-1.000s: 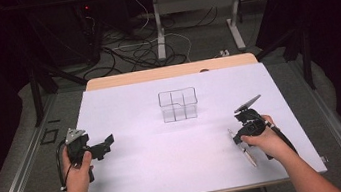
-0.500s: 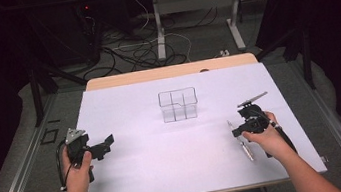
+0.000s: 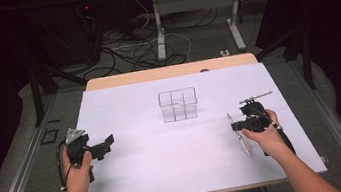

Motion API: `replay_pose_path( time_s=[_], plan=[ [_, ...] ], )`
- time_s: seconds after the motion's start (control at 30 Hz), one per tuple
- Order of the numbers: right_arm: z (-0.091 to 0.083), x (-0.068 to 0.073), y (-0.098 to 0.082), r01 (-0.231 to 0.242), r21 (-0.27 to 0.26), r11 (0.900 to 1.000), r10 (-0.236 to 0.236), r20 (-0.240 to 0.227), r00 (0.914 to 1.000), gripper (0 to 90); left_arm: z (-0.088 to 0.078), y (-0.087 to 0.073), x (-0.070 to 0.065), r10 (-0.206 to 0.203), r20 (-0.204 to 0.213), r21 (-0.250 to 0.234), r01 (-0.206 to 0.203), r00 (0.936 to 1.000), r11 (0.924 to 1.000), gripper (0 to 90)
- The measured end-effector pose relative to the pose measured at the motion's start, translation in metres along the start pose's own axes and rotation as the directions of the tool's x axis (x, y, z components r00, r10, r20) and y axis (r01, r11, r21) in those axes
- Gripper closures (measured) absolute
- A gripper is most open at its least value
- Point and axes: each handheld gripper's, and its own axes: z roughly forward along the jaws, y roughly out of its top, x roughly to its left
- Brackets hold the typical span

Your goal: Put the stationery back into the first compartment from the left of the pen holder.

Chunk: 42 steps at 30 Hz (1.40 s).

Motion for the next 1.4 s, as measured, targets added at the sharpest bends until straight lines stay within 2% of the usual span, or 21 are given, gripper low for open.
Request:
replay_pose_path(
  time_s=[0.27,0.37,0.47,0.63,0.87,1.17,1.4],
  plan=[
    [-0.004,0.002,0.002,0.013,-0.084,0.996,-0.012,0.007,0.9999,79.9,0.0,-0.001,0.0,0.0,0.0,0.001,0.0,1.0,1.0,0.2],
    [-0.005,0.005,0.005,0.01,-0.111,0.994,-0.009,0.013,0.9999,79.9,-0.001,-0.001,0.001,0.0,-0.004,-0.002,0.0,1.0,1.0,0.2],
    [-0.005,0.007,0.009,0.002,-0.134,0.991,-0.002,-0.003,1.0,79.9,-0.001,-0.001,0.001,-0.001,-0.005,-0.001,0.001,1.0,1.0,0.2],
    [-0.007,0.014,0.016,0.016,-0.179,0.984,-0.015,0.007,0.9999,79.9,-0.001,0.0,0.001,0.0,-0.004,-0.001,0.0,1.0,1.0,0.2],
    [-0.008,0.027,0.035,0.038,-0.232,0.972,-0.04,-0.003,0.9992,79.9,0.0,-0.001,0.001,-0.002,-0.005,-0.001,0.002,1.0,1.0,0.2],
    [-0.009,0.047,0.062,0.084,-0.267,0.96,-0.085,0.009,0.9964,79.9,0.0,0.0,0.002,-0.008,0.0,0.003,0.008,1.0,1.0,0.2],
    [-0.01,0.056,0.079,0.074,-0.291,0.954,-0.078,-0.003,0.9969,79.8,0.0,-0.001,0.002,-0.006,0.001,0.0,0.006,1.0,1.0,0.2]
  ],
)
